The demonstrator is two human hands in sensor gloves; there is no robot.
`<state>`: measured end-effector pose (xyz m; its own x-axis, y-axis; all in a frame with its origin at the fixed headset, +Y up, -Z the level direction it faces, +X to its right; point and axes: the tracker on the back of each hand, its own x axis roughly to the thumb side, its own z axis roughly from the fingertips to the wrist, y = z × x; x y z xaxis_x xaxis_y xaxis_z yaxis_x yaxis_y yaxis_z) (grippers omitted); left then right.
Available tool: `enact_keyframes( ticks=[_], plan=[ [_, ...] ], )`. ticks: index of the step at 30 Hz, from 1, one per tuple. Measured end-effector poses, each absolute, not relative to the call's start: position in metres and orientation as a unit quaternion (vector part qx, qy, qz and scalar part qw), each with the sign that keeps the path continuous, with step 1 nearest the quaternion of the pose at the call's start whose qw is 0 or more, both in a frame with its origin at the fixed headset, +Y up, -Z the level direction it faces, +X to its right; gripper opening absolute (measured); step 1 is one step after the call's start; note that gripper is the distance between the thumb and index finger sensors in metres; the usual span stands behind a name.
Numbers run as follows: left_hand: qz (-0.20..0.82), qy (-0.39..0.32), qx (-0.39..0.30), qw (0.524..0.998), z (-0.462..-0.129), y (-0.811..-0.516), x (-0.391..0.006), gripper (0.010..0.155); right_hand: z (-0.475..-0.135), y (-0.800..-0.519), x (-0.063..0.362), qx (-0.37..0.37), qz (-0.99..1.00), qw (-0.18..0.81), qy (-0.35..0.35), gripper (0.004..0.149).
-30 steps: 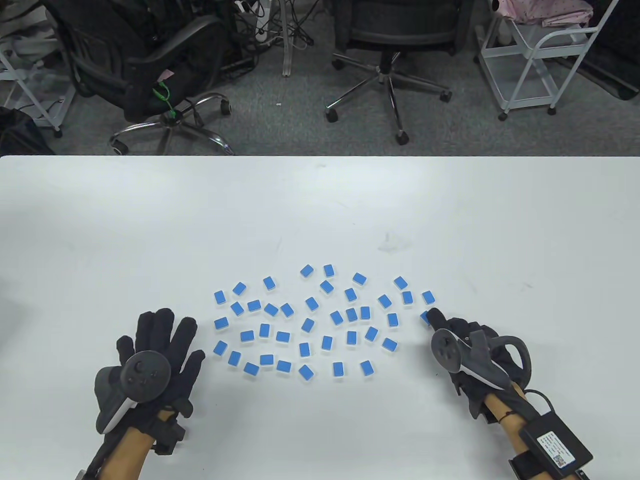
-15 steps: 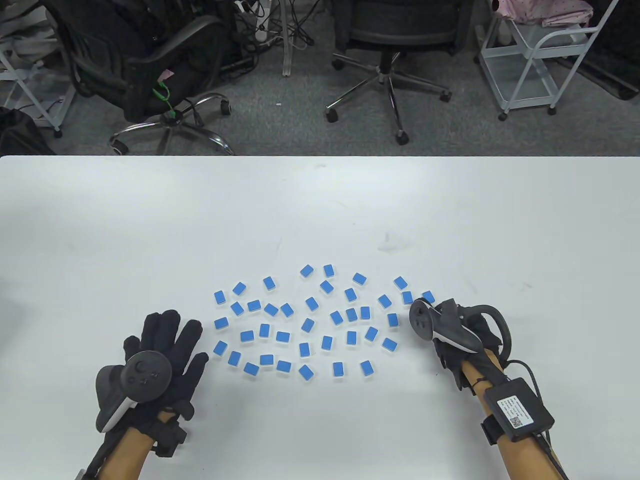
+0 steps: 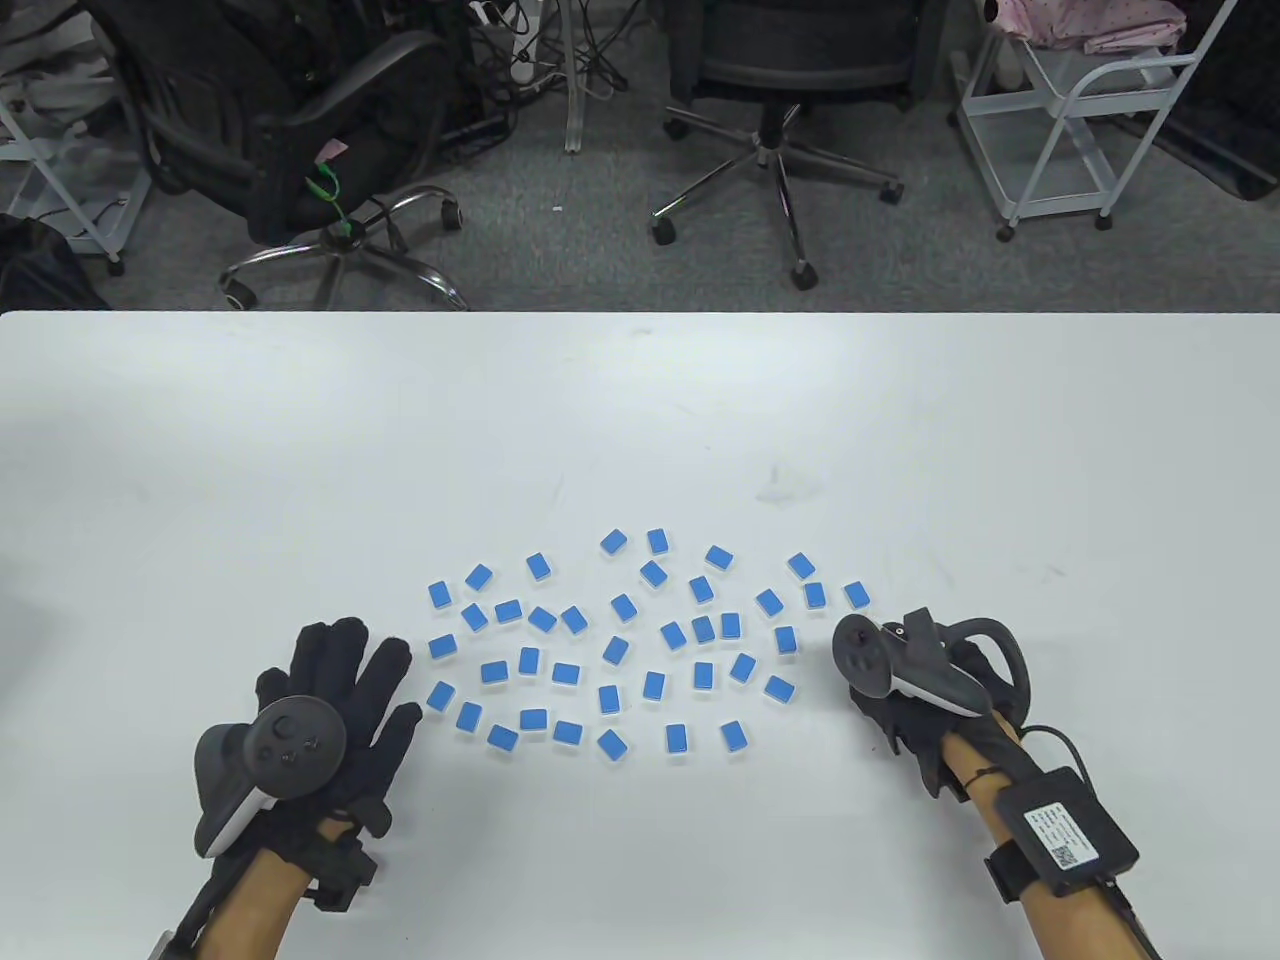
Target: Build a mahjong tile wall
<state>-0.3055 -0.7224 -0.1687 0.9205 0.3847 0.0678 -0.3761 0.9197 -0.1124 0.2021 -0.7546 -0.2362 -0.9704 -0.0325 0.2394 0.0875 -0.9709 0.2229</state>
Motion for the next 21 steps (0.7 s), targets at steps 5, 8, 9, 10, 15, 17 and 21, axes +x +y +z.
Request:
enact_keyframes(
  ticks=[5,8,9,10,15,17,21],
  plan=[
    [0.194,-0.044,-0.051,0.979,-0.171,-0.723,-0.305,0.067,-0.204,-0.758,0.208,-0.146,-0.986,0.018,-0.079,0.057],
    [0.2,-0.041,-0.057,0.977,-0.17,-0.725,-0.305,0.067,-0.204,-0.758,0.206,-0.145,-0.986,0.027,-0.073,0.058],
    [0.201,-0.04,-0.059,0.977,-0.17,-0.725,-0.306,0.067,-0.205,-0.758,0.205,-0.143,-0.986,0.028,-0.078,0.058],
    [0.2,-0.039,-0.061,0.977,-0.169,-0.726,-0.306,0.067,-0.206,-0.759,0.204,-0.138,-0.987,0.024,-0.082,0.058],
    [0.208,-0.031,-0.072,0.975,-0.168,-0.73,-0.308,0.067,-0.206,-0.759,0.205,-0.139,-0.987,0.019,-0.08,0.058],
    [0.212,-0.029,-0.077,0.974,-0.168,-0.731,-0.308,0.067,-0.205,-0.759,0.205,-0.14,-0.987,0.021,-0.081,0.059],
    [0.211,-0.029,-0.084,0.973,-0.167,-0.733,-0.308,0.067,-0.204,-0.759,0.204,-0.139,-0.986,0.03,-0.085,0.06]
  ],
)
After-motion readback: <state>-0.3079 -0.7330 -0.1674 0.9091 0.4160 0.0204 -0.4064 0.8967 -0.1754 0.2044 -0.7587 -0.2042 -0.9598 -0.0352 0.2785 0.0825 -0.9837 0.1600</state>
